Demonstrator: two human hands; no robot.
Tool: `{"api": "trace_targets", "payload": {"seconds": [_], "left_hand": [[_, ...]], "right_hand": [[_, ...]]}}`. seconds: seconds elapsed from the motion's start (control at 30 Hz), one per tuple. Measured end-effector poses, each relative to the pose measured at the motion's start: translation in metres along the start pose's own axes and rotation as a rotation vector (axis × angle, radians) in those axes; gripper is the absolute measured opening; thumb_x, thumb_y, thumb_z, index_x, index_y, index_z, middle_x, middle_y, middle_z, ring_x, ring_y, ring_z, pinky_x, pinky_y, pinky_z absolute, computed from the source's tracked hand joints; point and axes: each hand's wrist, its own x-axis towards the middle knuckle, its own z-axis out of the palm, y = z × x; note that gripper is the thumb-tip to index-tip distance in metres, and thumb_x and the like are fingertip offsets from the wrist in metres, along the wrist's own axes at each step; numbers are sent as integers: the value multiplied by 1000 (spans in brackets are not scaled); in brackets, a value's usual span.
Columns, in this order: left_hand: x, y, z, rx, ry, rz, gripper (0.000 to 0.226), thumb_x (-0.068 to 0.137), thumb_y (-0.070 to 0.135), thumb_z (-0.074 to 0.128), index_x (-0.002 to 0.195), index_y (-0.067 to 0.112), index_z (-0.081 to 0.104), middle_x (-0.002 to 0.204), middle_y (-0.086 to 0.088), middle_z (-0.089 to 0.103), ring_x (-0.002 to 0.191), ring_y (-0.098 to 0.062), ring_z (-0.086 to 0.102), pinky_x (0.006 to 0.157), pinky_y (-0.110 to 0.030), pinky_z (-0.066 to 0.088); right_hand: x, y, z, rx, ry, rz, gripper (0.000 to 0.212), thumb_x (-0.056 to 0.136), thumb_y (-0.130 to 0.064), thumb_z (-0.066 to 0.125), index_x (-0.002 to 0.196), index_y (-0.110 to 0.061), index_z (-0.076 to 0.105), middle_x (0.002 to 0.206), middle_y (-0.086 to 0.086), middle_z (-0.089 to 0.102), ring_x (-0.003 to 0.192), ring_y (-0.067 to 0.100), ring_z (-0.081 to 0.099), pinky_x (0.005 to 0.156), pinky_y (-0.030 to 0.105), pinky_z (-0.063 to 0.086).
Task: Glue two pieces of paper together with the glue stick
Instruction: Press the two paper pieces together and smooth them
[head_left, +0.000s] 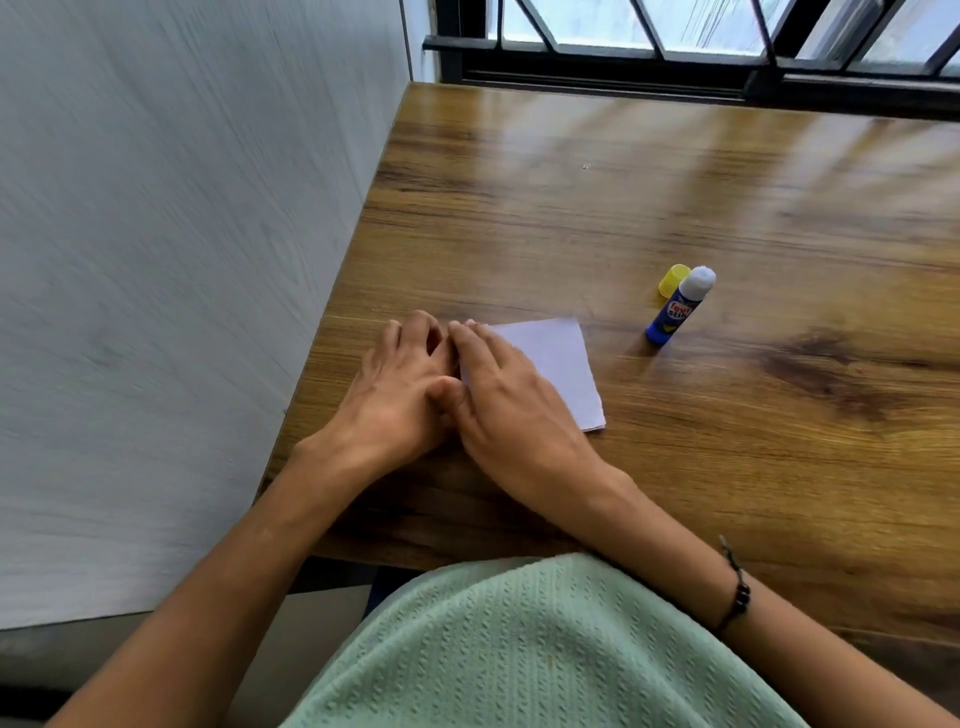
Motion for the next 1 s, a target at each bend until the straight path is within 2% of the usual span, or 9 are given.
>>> {"api": "trace_targets", "payload": {"seconds": [0.1, 0.2, 0.4, 0.57, 0.7, 0.8, 0.9, 1.0], "left_hand": [[-1, -4, 2, 12, 10, -7, 67, 80, 36, 54, 135, 31, 16, 125, 3, 21, 109, -19, 24, 87, -29, 21], [-2, -3, 2, 46, 10, -13, 68, 80, 37, 55, 135, 31, 16, 124, 4, 20, 110, -20, 23, 90, -33, 26], [-2, -3, -1, 84, -52, -10, 79, 73, 49, 60, 134, 36, 12, 123, 7, 13, 114, -24, 21, 93, -39, 30], [-1, -4, -1, 120, -52, -24, 79, 69, 66, 51, 133, 37, 15, 127, 2, 19, 116, -25, 24, 91, -41, 32], [0, -3, 0, 118, -75, -41, 81, 68, 67, 54, 133, 37, 14, 130, 3, 18, 119, -25, 22, 95, -42, 32], [1, -4, 0, 131, -69, -29, 81, 68, 66, 54, 132, 37, 12, 127, 4, 17, 116, -25, 23, 94, -42, 32], [3, -6, 2, 152, -57, -10, 82, 70, 59, 57, 133, 38, 9, 126, 4, 17, 114, -25, 24, 92, -41, 33], [4, -7, 3, 176, -50, -9, 86, 69, 56, 61, 133, 37, 6, 125, 5, 16, 115, -25, 24, 92, -41, 33]], "right_hand": [[5, 10, 14, 67, -81, 24, 68, 93, -48, 29, 145, -13, 2, 157, 7, 1, 143, 12, -6, 115, 28, -3], [6, 20, 21, -65, -80, 3, 73, 91, -54, 23, 144, -16, -9, 156, 2, -9, 141, 8, -13, 115, 30, -9], [6, 39, 18, -328, -61, -5, 88, 74, -68, -5, 143, -14, -9, 156, 2, -7, 141, 12, -14, 116, 37, -8], [-2, 65, 3, -484, -27, 103, 90, 72, -71, -9, 142, -14, -12, 155, 5, -12, 140, 14, -17, 113, 35, -14], [-9, 69, -1, -496, -19, 191, 94, 64, -74, -15, 136, -14, -21, 153, 5, -21, 137, 15, -26, 109, 35, -19], [-7, 60, 6, -522, -12, 81, 91, 67, -72, -16, 136, -13, -21, 148, 4, -25, 136, 18, -27, 109, 37, -21], [-1, 52, 14, -497, -43, -42, 86, 75, -69, -8, 141, -13, -12, 153, 5, -15, 138, 16, -22, 112, 38, -18], [1, 52, 16, -470, -56, -81, 87, 76, -71, -5, 142, -13, -9, 155, 6, -6, 138, 13, -18, 113, 38, -13]]}}
